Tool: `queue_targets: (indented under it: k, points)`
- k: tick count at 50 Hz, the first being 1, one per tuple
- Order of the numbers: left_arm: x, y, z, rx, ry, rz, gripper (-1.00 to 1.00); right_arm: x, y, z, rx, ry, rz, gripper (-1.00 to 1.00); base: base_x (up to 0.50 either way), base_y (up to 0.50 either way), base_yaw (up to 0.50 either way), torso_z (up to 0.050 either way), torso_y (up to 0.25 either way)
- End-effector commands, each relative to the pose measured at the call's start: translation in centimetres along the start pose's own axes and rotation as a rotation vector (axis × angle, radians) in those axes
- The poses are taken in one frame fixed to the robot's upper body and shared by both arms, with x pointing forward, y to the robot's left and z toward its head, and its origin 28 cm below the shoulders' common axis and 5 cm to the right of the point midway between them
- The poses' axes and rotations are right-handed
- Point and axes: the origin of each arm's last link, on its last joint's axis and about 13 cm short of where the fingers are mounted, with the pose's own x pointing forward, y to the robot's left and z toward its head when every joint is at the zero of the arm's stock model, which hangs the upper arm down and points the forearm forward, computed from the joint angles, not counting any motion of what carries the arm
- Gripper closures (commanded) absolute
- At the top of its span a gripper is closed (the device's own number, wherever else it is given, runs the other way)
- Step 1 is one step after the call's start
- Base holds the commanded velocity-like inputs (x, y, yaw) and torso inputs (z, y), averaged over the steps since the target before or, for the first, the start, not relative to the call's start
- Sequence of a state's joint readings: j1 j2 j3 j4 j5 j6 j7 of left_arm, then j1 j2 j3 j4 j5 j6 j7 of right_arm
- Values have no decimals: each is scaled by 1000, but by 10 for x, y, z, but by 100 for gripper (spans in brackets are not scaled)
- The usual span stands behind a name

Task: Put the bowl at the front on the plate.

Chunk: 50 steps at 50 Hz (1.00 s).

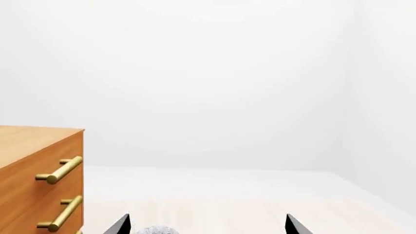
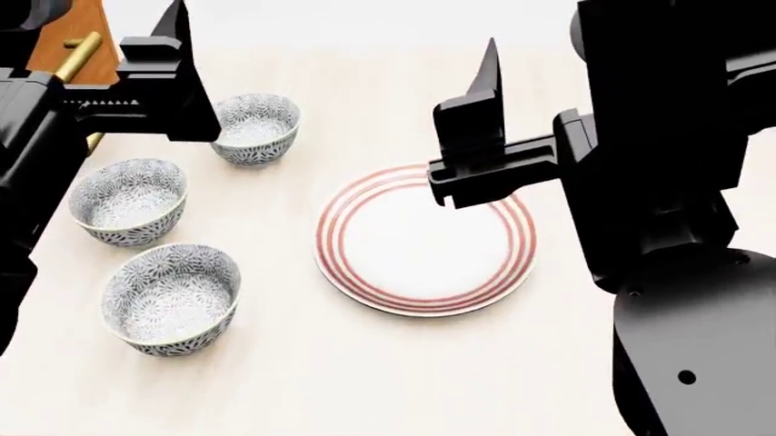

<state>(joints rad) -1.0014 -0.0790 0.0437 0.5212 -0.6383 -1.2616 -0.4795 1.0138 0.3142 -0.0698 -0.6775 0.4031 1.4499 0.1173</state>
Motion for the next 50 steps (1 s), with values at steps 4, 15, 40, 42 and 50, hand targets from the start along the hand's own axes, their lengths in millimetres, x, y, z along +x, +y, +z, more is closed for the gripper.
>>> queue_targets:
  k: [4,15,40,42,50]
  points:
    - [-1,2,-4,4,5,10,-100,-1,0,-2,3,7,5,-100,184,0,0,0,0]
    - [-1,4,-6,0,10,15,-100,0,0,-3,6,10,11,-100,183,0,0,0,0]
    - [-1,6,-10,-9,31,30,-100,-3,-1,2,1,-3,8,-100,184,0,0,0,0]
    - [-2,7,-9,-11,30,30,-100,-2,0,-1,17,-10,3,-100,0,0,0,0,0]
    - [-5,8,-1,-10,16,36,-100,-6,-1,3,18,-21,2,-100,0,0,0,0,0]
